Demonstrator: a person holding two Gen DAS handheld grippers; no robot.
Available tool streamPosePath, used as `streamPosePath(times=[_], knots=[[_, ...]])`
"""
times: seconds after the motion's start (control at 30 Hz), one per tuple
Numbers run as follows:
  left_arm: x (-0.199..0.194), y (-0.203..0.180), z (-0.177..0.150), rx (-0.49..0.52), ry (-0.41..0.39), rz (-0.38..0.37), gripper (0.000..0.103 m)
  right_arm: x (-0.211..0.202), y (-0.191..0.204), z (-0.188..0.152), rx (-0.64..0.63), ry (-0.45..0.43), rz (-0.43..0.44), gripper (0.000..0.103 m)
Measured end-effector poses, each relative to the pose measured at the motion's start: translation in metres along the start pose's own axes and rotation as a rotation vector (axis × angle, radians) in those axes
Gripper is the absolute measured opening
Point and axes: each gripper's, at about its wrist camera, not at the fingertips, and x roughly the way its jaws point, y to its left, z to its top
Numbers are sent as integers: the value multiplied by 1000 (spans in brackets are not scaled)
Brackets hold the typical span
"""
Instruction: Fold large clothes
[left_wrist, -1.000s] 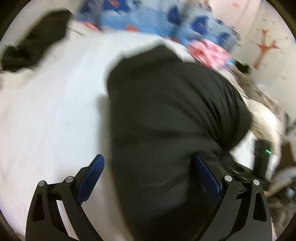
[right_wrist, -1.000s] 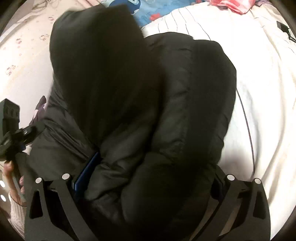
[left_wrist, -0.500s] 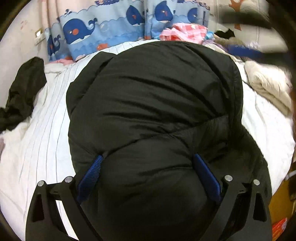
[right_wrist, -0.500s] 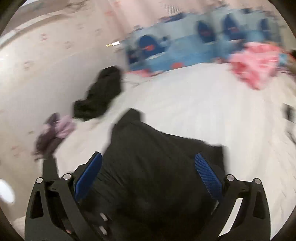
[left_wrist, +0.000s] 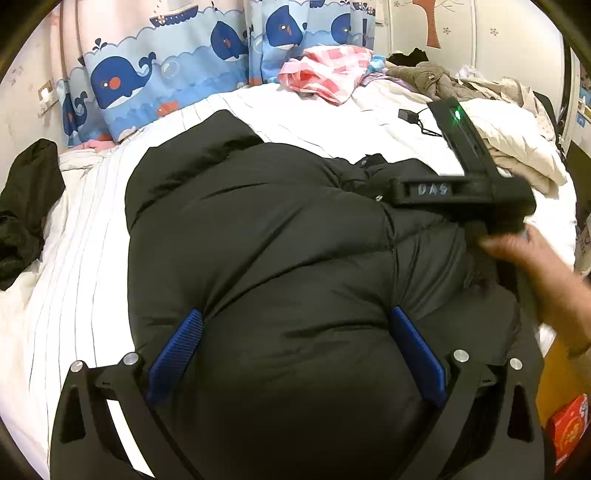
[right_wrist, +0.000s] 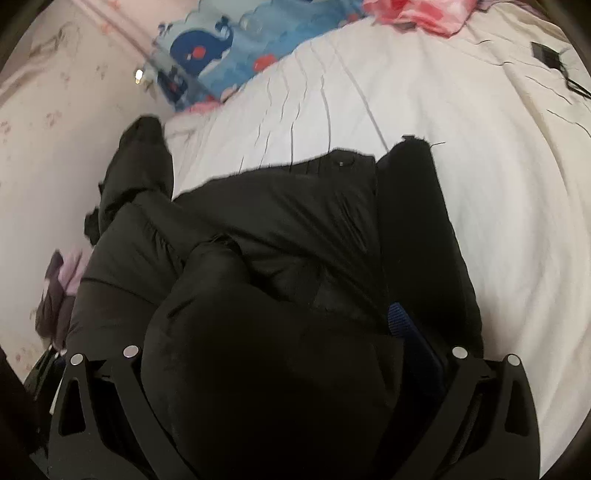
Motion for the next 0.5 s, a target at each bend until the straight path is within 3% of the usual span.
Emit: streamPosePath(times=[0.13,0.27,0.33,0.5], knots=[[-10,-10,0,13,-10,62,96,-19,-24,23,-8,17,-27,96],[-17,-23,-1,46,-35,100,96,-37,-33,17,-12,27,-41,96],[-18,-26,-2,54,-43,114,96,-52,-32,17,-31,0,-56,96],[-17,-23,-1,35,-54,112,96,-96,-5,29,-142,-166,-60,96]])
